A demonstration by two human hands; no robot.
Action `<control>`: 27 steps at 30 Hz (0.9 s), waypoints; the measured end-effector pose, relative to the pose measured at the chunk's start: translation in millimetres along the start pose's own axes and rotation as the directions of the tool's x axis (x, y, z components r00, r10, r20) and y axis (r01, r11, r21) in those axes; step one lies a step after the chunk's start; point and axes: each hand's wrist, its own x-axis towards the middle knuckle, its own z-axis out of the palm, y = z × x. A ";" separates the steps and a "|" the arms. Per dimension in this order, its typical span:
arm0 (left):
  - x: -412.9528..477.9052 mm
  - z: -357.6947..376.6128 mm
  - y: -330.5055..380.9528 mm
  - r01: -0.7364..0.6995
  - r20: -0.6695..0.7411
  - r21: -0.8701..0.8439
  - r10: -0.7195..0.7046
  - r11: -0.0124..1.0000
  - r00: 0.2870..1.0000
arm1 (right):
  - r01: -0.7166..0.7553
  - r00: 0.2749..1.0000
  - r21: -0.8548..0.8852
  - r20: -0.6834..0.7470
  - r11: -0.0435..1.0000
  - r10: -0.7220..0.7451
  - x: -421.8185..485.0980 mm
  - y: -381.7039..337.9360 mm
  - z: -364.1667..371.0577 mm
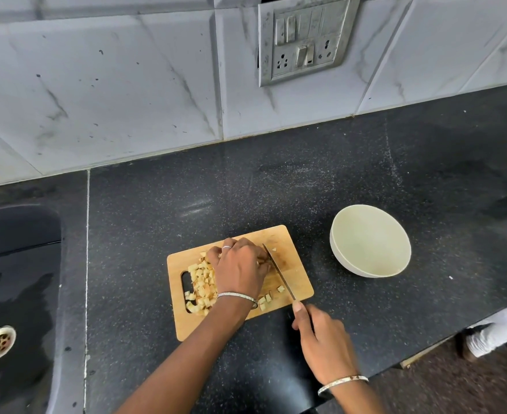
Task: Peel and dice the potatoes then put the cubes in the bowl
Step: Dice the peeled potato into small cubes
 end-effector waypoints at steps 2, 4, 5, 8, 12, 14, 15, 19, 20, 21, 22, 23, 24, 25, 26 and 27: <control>0.6 0.5 0.7 0.005 -0.009 -0.017 -0.005 1.000 1.000 | -0.006 1.000 -0.006 -0.014 1.000 0.006 -0.1 1.2 4.6; 1.8 1.5 0.5 0.017 -0.023 -0.051 -0.018 0.999 1.000 | -0.017 1.000 0.009 -0.005 1.000 0.017 0.0 -0.4 7.3; 2.8 1.4 0.5 0.028 -0.023 -0.063 -0.029 0.998 0.999 | -0.016 1.000 0.014 -0.001 1.000 0.016 -0.1 -1.9 7.8; 6.6 0.8 -0.4 0.043 -0.014 -0.087 -0.044 0.995 0.999 | -0.009 1.000 0.002 0.004 1.000 0.009 -0.2 -3.7 7.2; 7.7 -0.5 -0.4 0.043 -0.002 -0.079 -0.044 0.996 0.999 | 0.000 1.000 -0.035 -0.007 0.999 0.000 -0.3 -0.8 6.2; 6.9 -1.2 -0.2 0.045 0.005 -0.068 -0.045 0.997 0.999 | -0.003 1.000 -0.046 0.000 0.999 0.003 -0.1 -1.3 6.1; 6.6 -1.5 -0.2 0.046 0.010 -0.068 -0.045 0.997 0.999 | -0.005 1.000 -0.061 0.002 0.998 0.005 -0.5 -1.8 6.7; 7.9 -1.3 0.1 0.053 0.021 -0.064 -0.052 0.997 0.998 | -0.038 0.999 -0.144 0.012 0.989 0.041 -2.1 -7.0 9.7; 8.5 -1.4 0.3 0.057 0.027 -0.066 -0.056 0.996 0.998 | -0.051 0.998 -0.163 0.014 0.985 0.054 -1.6 -9.1 11.4; 9.1 -0.9 0.4 0.067 0.032 -0.074 -0.065 0.995 0.997 | -0.057 0.998 -0.177 0.016 0.983 0.061 -0.8 -10.9 13.3; 9.6 -0.7 0.4 0.081 0.038 -0.083 -0.078 0.993 0.996 | -0.057 0.998 -0.185 0.017 0.981 0.061 0.5 -12.3 15.3; 10.0 -0.6 0.8 0.093 0.045 -0.088 -0.089 0.992 0.995 | -0.058 0.998 -0.191 0.019 0.980 0.062 1.8 -12.9 17.4; 10.2 -0.9 1.0 0.101 0.051 -0.087 -0.097 0.991 0.994 | -0.062 0.997 -0.200 0.021 0.978 0.068 3.3 -13.9 18.4; 10.3 -1.0 1.2 0.106 0.056 -0.084 -0.101 0.991 0.993 | -0.068 0.997 -0.209 0.025 0.976 0.075 4.2 -14.3 19.1; 10.7 -1.6 1.1 0.110 0.061 -0.084 -0.105 0.990 0.993 | -0.069 0.997 -0.215 0.029 0.974 0.077 5.1 -14.3 19.6; 10.9 -1.9 0.9 0.115 0.065 -0.087 -0.110 0.990 0.992 | -0.065 0.997 -0.219 0.035 0.974 0.074 5.5 -13.6 19.2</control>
